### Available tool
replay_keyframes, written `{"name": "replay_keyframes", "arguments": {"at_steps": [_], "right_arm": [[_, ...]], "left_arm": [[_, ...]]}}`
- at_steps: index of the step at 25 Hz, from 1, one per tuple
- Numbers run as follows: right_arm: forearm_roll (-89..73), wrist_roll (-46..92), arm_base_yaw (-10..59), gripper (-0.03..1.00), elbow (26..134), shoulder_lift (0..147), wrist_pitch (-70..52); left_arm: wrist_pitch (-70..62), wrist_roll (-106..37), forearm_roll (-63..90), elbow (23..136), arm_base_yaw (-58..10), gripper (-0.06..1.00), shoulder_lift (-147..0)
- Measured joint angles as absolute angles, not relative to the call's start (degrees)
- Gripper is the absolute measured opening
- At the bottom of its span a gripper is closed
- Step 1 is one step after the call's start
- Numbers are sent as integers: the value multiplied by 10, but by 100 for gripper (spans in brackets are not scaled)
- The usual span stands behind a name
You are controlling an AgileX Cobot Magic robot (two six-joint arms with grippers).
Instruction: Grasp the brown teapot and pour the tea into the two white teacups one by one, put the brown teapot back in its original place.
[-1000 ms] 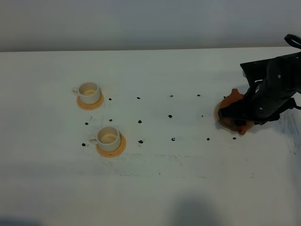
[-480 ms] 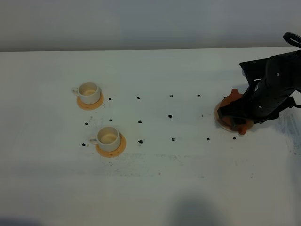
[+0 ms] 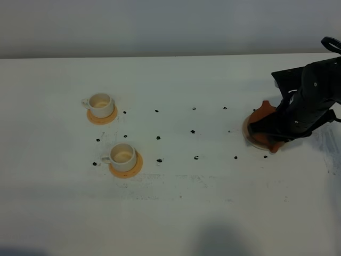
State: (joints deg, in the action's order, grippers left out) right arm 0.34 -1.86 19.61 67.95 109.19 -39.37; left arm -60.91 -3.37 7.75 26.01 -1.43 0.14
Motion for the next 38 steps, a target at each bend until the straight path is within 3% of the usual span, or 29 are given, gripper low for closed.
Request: {"name": "replay_keyframes", "arguments": {"at_steps": [2,30,38], "right_arm": [[3,-7,196,10,679,1092,-392],[0,11,197,10,679,1029,-370],[0,19,247,10,679,1011,-370]], "left_arm": [[-609,-34,78,260,-14,60,1],[-609,-34,78,260,-14,60,1],[-609,-34,78,260,-14,60,1]]}}
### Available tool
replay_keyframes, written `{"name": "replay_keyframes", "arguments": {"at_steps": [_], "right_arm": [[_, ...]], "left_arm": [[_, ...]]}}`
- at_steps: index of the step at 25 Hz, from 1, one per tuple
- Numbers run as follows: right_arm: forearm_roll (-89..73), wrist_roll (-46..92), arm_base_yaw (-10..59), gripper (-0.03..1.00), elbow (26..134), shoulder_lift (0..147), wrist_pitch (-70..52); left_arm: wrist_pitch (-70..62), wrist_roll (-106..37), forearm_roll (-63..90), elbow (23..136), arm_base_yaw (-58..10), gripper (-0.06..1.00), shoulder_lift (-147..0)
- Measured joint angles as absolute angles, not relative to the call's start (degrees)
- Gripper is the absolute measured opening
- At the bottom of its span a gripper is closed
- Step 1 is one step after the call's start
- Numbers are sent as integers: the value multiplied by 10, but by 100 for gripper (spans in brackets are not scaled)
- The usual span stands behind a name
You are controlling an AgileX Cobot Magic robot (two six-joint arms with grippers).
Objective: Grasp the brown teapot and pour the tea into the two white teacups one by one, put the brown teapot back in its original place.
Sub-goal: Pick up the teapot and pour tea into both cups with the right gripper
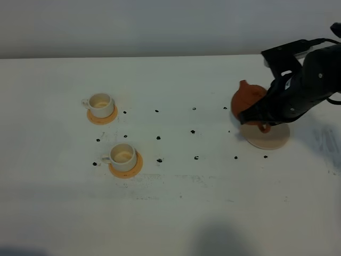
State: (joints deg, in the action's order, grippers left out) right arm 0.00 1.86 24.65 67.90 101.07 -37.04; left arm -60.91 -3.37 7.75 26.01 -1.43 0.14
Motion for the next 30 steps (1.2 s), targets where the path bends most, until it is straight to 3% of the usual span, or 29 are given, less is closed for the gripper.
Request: {"name": "replay_keyframes", "arguments": {"at_steps": [24,30], "right_arm": [[-21,53,430,10,679,993,-366],[7,55,452,10,722,1017,-370]], "left_arm": [[-609,-34,78,260,-14,60,1],[-609,-34,78,260,-14,60,1]]}}
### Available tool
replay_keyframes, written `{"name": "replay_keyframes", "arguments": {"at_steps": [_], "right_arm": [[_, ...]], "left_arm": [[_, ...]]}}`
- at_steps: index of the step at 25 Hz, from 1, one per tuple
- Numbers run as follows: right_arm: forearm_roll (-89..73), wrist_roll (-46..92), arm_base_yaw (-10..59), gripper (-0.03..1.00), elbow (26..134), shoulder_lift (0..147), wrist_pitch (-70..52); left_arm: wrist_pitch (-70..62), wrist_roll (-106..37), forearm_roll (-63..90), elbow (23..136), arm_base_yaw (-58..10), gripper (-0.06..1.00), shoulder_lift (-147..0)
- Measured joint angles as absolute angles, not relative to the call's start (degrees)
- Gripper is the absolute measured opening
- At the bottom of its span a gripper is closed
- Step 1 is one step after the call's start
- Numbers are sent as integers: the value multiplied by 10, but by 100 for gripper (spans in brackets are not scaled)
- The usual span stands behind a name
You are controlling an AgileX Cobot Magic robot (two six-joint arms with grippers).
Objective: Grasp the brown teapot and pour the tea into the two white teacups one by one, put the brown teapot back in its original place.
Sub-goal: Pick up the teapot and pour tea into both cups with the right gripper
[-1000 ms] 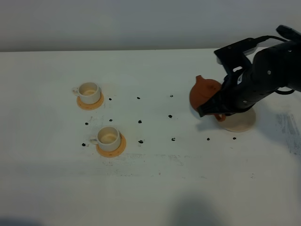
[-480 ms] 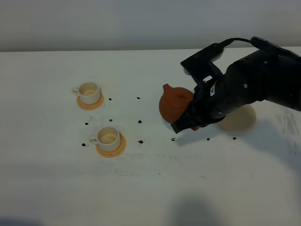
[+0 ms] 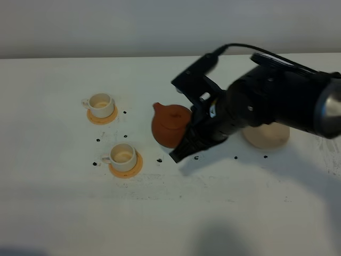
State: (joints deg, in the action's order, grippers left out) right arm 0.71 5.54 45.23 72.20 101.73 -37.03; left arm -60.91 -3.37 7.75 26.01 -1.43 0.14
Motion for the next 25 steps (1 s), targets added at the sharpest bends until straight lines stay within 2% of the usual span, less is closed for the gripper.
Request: {"name": "replay_keyframes", "arguments": {"at_steps": [4,10,25], "right_arm": [[38,55,453,10,761,1044,-381],[107,50,478,10,766,1059,-409],[117,60,523,10,766,1066,-410]], "left_arm": [[-609,-34,78,260,-14,60,1],[-609,-34,78,260,-14,60,1],[-609,-34,78,260,-14,60,1]]}}
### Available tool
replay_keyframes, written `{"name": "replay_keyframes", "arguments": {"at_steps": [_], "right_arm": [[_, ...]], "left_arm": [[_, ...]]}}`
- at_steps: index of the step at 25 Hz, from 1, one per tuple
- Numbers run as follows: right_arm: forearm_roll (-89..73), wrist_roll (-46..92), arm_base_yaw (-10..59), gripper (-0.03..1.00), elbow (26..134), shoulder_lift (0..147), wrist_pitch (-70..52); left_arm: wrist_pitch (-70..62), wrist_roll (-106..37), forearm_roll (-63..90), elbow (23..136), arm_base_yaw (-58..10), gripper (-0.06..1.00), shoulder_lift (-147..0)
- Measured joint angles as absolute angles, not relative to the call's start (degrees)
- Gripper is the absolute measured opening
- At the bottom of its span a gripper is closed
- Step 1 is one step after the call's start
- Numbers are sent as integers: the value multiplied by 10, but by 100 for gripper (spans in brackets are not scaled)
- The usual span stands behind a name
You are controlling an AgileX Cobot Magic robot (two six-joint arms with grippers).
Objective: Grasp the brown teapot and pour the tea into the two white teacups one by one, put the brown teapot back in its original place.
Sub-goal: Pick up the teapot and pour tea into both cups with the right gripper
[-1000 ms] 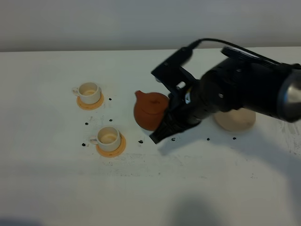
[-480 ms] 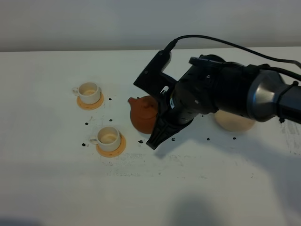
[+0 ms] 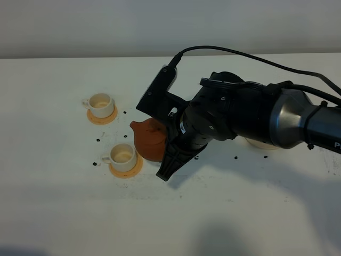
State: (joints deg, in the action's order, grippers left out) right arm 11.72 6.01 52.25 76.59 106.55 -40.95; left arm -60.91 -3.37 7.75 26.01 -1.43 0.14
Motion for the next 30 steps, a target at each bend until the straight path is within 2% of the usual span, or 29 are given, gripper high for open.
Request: {"name": "replay_keyframes", "arguments": {"at_steps": [30], "right_arm": [[307,51,567,10,767,1118,-400]], "left_arm": [[-609,-34,78,260,-14,60,1]]}}
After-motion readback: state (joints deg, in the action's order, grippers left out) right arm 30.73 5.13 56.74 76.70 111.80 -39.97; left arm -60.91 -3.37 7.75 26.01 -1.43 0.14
